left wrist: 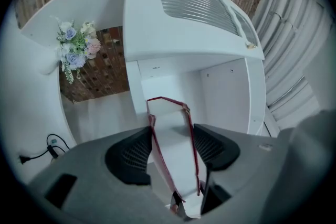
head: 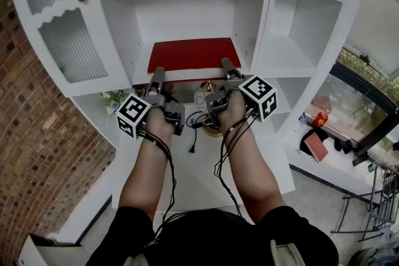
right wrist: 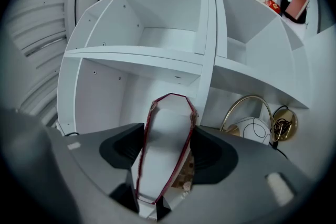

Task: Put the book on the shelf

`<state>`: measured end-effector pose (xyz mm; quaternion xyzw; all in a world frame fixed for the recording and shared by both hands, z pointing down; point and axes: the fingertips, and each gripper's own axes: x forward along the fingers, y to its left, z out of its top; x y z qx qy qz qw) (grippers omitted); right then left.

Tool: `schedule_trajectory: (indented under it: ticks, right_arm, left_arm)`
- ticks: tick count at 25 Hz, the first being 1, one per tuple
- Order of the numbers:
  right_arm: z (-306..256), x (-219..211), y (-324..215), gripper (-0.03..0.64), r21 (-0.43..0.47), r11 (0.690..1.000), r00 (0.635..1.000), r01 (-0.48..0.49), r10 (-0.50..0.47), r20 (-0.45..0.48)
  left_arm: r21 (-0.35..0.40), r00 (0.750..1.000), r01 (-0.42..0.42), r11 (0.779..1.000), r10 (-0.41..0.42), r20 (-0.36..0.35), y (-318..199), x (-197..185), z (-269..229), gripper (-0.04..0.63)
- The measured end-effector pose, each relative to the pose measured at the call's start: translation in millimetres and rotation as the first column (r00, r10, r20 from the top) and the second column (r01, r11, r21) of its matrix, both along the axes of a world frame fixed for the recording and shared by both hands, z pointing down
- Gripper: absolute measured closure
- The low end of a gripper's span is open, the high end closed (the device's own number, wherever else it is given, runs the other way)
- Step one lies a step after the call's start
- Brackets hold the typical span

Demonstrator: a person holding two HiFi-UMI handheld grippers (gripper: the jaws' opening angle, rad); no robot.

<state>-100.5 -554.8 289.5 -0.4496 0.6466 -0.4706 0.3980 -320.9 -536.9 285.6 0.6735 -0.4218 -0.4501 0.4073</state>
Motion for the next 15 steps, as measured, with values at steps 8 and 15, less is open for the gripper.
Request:
schedule_trajectory:
  ticks: [8,15]
  right_arm:
    - [-0.3,-1.3,-5.5,0.316,-0.077,0.995,0.997,-0.055,0.051,-0.054]
    - [-4.6,-0.6,-1.5,0.317,-0.011,1.0,0.999,-0.022,0.022,0.042]
  left_arm:
    - [-0.1,1.0,0.027,0.995,-0.027,-0.001,-6.1,-0.5,0.3,0.335]
    - [-0.079,0.999,0.014,0.997,-0.011,0.033,-3.8,-0.7,0.0,0.329]
